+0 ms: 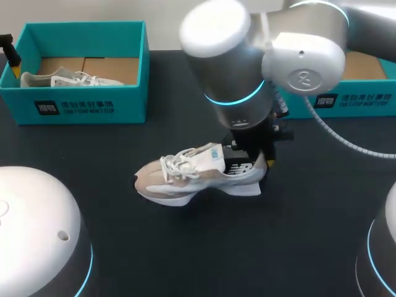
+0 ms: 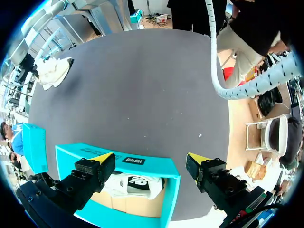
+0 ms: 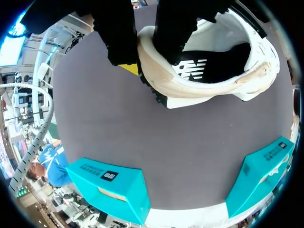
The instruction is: Take the shoe out of the shoebox, open the shoe tongue, remove and reinsert the insole, then place the shoe into the shoebox
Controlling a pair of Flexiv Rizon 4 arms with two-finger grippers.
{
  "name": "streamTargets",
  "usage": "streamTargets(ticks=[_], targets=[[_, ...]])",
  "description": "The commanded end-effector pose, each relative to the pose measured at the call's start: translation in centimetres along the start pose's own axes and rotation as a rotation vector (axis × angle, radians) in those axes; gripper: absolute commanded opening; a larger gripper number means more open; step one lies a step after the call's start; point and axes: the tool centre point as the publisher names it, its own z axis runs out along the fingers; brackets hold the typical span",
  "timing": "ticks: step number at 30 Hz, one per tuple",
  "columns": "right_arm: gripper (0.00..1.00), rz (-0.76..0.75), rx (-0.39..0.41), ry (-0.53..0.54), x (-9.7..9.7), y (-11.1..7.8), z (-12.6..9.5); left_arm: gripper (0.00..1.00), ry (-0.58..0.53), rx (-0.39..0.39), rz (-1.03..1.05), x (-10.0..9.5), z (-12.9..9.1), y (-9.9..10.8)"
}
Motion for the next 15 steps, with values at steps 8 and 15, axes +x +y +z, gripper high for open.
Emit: streamTargets(ticks=[8, 15], targets=[[0.00, 0.500, 0.011, 0.091, 1.5, 1.1, 2.8, 1.00, 0.001, -0.003, 0.000, 0.0, 0.0, -0.1], [0.00, 0.515, 0.038, 0.087, 2.2, 1.2, 6.5, 1.00, 0.001, -0.003, 0.000, 0.0, 0.0, -0.1]])
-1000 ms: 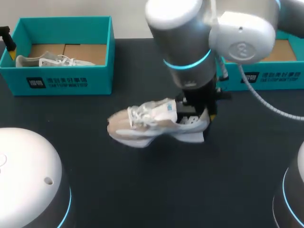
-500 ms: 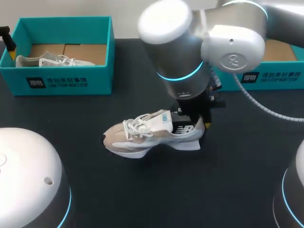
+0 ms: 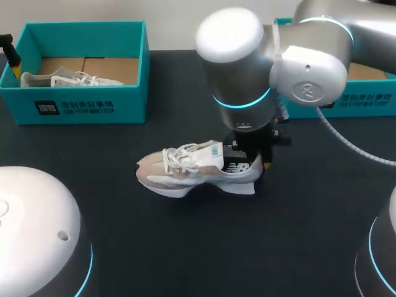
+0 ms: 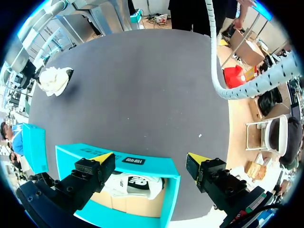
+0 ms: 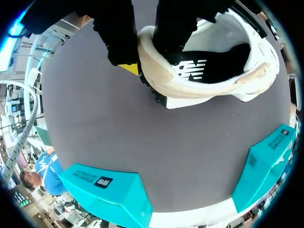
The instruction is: Take the shoe out of the shoebox, open the shoe tongue, remove and reinsert the insole, then place the shoe into the shoebox
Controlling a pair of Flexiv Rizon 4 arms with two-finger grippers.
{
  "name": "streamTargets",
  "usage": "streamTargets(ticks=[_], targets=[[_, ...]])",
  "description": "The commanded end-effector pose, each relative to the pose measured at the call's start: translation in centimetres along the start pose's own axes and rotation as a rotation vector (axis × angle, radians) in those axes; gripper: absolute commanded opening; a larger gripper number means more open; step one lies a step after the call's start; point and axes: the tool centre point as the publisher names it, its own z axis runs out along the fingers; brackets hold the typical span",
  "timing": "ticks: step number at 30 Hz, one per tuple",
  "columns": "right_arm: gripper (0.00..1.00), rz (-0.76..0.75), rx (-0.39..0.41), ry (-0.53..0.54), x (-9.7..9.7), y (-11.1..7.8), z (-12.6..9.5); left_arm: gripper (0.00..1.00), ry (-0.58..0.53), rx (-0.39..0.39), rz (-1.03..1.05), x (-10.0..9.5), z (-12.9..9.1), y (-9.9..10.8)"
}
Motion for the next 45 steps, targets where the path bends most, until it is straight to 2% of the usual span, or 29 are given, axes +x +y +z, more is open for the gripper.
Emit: streamTargets(ticks=[1, 7, 13, 22, 24, 25, 38, 45], targets=[[0.00, 0.445, 0.005, 0.003, 0.4, -0.6, 2.8, 1.00, 0.001, -0.003, 0.000, 0.0, 0.0, -0.1], [0.00, 0.441, 0.038, -0.042, 0.2, -1.2, 5.5, 1.00, 0.001, -0.003, 0.000, 0.0, 0.0, -0.1], [0.00, 0.407, 0.053, -0.062, 0.8, -1.9, 7.3, 1.00, 0.001, -0.003, 0.000, 0.0, 0.0, -0.1], [0.00, 0.435, 0.085, -0.077, 1.0, -2.5, 9.6, 1.00, 0.001, -0.003, 0.000, 0.0, 0.0, -0.1], [0.94, 0.429, 0.085, -0.061, 1.0, -2.5, 9.4, 1.00, 0.001, -0.003, 0.000, 0.0, 0.0, -0.1], [1.00, 0.437, 0.073, -0.073, 0.9, -2.5, 9.0, 1.00, 0.001, -0.003, 0.000, 0.0, 0.0, -0.1], [1.00, 0.422, 0.015, -0.070, 0.0, -2.5, 4.3, 1.00, 0.001, -0.003, 0.000, 0.0, 0.0, -0.1], [1.00, 0.349, -0.021, 0.014, -0.3, -2.5, 0.8, 1.00, 0.001, -0.003, 0.000, 0.0, 0.0, -0.1]])
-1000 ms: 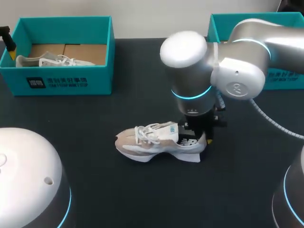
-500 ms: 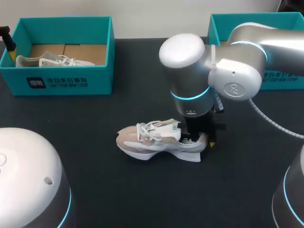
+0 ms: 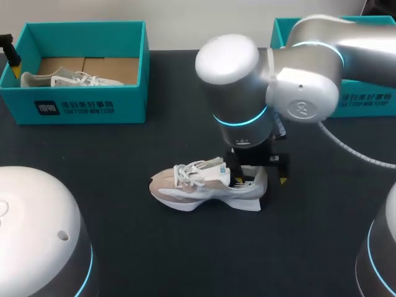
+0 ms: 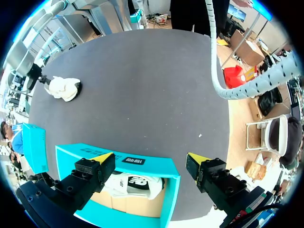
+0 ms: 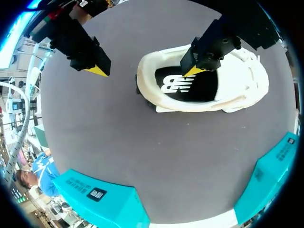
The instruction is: Take the shoe out of the shoebox, open the shoe tongue, remove and reinsert the insole, then place the shoe into the shoebox
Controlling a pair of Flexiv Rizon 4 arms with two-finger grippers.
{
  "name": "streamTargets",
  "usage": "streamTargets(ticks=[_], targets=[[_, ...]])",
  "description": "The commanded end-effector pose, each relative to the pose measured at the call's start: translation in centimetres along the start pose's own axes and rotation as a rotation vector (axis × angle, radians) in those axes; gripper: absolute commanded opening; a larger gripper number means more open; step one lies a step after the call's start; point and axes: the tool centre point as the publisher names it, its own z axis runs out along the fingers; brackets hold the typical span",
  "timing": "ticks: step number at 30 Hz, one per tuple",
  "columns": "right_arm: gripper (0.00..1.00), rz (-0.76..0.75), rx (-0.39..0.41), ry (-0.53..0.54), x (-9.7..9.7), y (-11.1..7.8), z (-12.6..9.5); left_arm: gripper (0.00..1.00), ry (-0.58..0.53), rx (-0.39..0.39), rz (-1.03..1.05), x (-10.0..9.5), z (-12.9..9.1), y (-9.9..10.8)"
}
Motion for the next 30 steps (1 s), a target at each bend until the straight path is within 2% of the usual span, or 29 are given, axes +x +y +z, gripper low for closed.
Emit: streamTargets(ticks=[1, 6, 12, 16, 19, 23, 30], targets=[[1.00, 0.357, -0.057, 0.061, -0.9, -0.8, -2.6, 1.00, 0.001, -0.003, 0.000, 0.0, 0.0, -0.1], [1.00, 0.217, -0.121, 0.100, -1.7, -0.1, -4.8, 1.00, 0.001, -0.003, 0.000, 0.0, 0.0, -0.1], [1.00, -0.150, -0.203, 0.152, -1.7, 0.9, -7.1, 1.00, 0.001, -0.003, 0.000, 0.0, 0.0, -0.1], [1.00, -0.403, -0.201, 0.191, -1.3, 1.4, -7.9, 1.00, 0.001, -0.003, 0.000, 0.0, 0.0, -0.1], [1.00, -0.550, -0.168, 0.160, -0.5, 1.9, -7.7, 1.00, 0.001, -0.003, 0.000, 0.0, 0.0, -0.1], [1.00, -0.615, -0.161, 0.170, 0.0, 2.7, -7.3, 1.00, 0.001, -0.003, 0.000, 0.0, 0.0, -0.1], [1.00, -0.604, -0.165, 0.160, 0.0, 3.0, -7.1, 1.00, 0.001, -0.003, 0.000, 0.0, 0.0, -0.1]])
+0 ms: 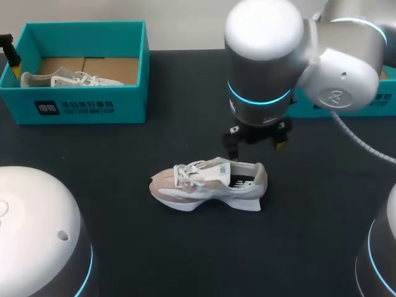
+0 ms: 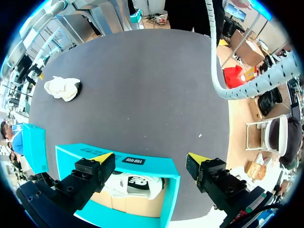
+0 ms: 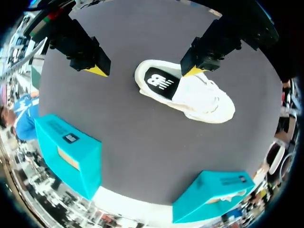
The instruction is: Take the shoe out of the shoebox, open the shoe tongue, remove and reinsert the insole, then place the shoe into the shoebox
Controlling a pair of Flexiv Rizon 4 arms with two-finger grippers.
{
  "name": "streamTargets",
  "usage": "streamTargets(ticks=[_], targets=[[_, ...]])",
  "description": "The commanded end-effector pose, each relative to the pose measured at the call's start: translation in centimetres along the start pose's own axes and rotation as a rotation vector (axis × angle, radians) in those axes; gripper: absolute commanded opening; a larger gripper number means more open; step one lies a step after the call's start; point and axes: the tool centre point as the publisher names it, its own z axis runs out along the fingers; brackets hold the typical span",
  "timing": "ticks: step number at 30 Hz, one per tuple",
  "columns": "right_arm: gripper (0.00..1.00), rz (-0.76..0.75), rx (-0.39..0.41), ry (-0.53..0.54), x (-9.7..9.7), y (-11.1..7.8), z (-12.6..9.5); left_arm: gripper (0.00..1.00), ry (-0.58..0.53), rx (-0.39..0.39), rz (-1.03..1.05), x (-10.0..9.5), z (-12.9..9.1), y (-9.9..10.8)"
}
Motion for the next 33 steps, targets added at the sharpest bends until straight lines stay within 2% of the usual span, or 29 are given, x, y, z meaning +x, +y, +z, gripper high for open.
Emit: streamTargets(ticks=[1, 19, 21, 23, 24, 29, 33], targets=[[1.00, -0.129, 0.017, 0.021, -0.1, 0.4, 0.4, 1.00, 0.001, -0.003, 0.000, 0.0, 0.0, -0.1], [1.00, -0.129, 0.017, 0.021, -0.1, 0.4, 0.4, 1.00, 0.001, -0.003, 0.000, 0.0, 0.0, -0.1], [1.00, -0.213, -0.118, 0.070, 0.4, 1.0, 0.2, 1.00, 0.001, -0.003, 0.000, 0.0, 0.0, -0.1], [1.00, -0.328, -0.247, 0.163, 0.4, 1.4, -0.1, 1.00, 0.001, -0.003, 0.000, 0.0, 0.0, -0.1], [1.00, -0.368, -0.282, 0.164, 0.2, 1.5, -0.4, 1.00, 0.001, -0.003, 0.000, 0.0, 0.0, -0.1], [1.00, -0.643, -0.367, 0.286, -1.6, 1.2, -0.2, 1.00, 0.001, -0.003, 0.000, 0.0, 0.0, -0.1], [1.00, -0.785, -0.415, 0.393, -3.2, 0.5, 0.2, 1.00, 0.001, -0.003, 0.000, 0.0, 0.0, -0.1]])
